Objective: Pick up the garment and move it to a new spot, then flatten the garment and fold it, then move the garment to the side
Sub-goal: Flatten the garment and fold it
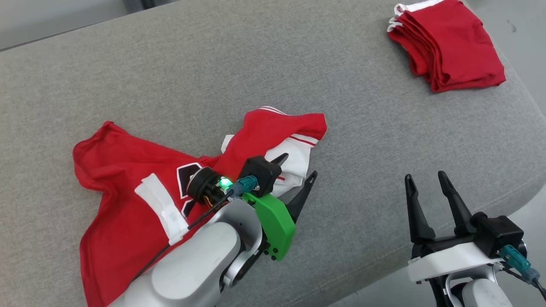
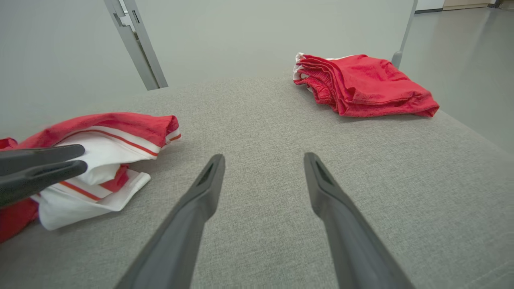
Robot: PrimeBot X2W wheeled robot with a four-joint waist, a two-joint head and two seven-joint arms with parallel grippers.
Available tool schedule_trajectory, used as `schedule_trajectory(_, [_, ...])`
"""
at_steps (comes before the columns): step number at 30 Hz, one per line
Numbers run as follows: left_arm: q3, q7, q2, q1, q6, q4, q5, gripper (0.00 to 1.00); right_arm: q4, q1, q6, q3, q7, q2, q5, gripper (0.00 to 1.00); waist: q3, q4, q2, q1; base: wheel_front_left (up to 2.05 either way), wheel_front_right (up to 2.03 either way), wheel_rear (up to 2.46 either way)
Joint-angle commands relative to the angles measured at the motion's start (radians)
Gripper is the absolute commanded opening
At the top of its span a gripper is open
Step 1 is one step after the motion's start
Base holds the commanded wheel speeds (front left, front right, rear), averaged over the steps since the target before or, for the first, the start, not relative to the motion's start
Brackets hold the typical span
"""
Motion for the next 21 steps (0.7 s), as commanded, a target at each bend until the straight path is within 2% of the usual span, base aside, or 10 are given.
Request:
schedule_trajectory(1, [-0.008, 0.003, 0.005, -0.019, 0.003, 0.02, 0.02, 1.0, 0.003, -0.01, -0.002, 0.0, -0.002, 0.0, 0.011, 1.0, 0.014, -0.017, 0.0, 0.0, 0.0, 0.0, 0.0])
schedule_trajectory(5, [-0.025, 0.005, 0.01, -0.036, 0.003, 0.076, 0.04, 1.0, 0.007, -0.013, -0.002, 0.004, -0.002, 0.0, 0.021, 1.0, 0.017, -0.029, 0.0, 0.0, 0.0, 0.0, 0.0])
schedule_trajectory(6, [-0.028, 0.005, 0.012, -0.039, 0.004, 0.089, 0.045, 0.89, 0.007, -0.014, -0.002, 0.005, -0.002, 0.0, 0.022, 1.0, 0.017, -0.03, 0.0, 0.0, 0.0, 0.0, 0.0])
schedule_trajectory(7, [-0.031, 0.002, 0.015, -0.046, 0.007, 0.101, 0.052, 0.49, 0.008, -0.014, -0.002, 0.005, -0.002, 0.0, 0.025, 1.0, 0.017, -0.032, 0.0, 0.0, 0.0, 0.0, 0.0])
schedule_trajectory(8, [-0.033, 0.002, 0.015, -0.049, 0.007, 0.111, 0.055, 0.38, 0.008, -0.015, -0.002, 0.005, -0.002, 0.0, 0.026, 1.0, 0.017, -0.032, 0.0, 0.0, 0.0, 0.0, 0.0])
schedule_trajectory(9, [-0.035, 0.0, 0.016, -0.052, 0.007, 0.121, 0.059, 0.09, 0.008, -0.015, -0.002, 0.005, -0.002, 0.0, 0.026, 1.0, 0.015, -0.033, 0.0, 0.0, 0.0, 0.0, 0.0])
schedule_trajectory(10, [-0.038, -0.001, 0.018, -0.058, 0.007, 0.128, 0.065, 0.0, 0.008, -0.015, -0.002, 0.005, -0.002, 0.0, 0.027, 1.0, 0.015, -0.032, 0.0, 0.0, 0.0, 0.0, 0.0])
schedule_trajectory(16, [-0.034, -0.002, 0.008, -0.073, -0.015, 0.154, 0.047, 0.0, 0.012, -0.014, -0.002, 0.006, -0.002, -0.001, 0.029, 1.0, 0.005, -0.031, 0.0, 0.0, 0.0, 0.0, 0.0])
schedule_trajectory(21, [-0.009, 0.032, -0.025, -0.057, -0.054, 0.083, -0.038, 0.0, 0.015, 0.003, -0.002, 0.005, -0.002, -0.001, 0.023, 1.0, -0.019, -0.028, 0.0, 0.0, 0.0, 0.0, 0.0])
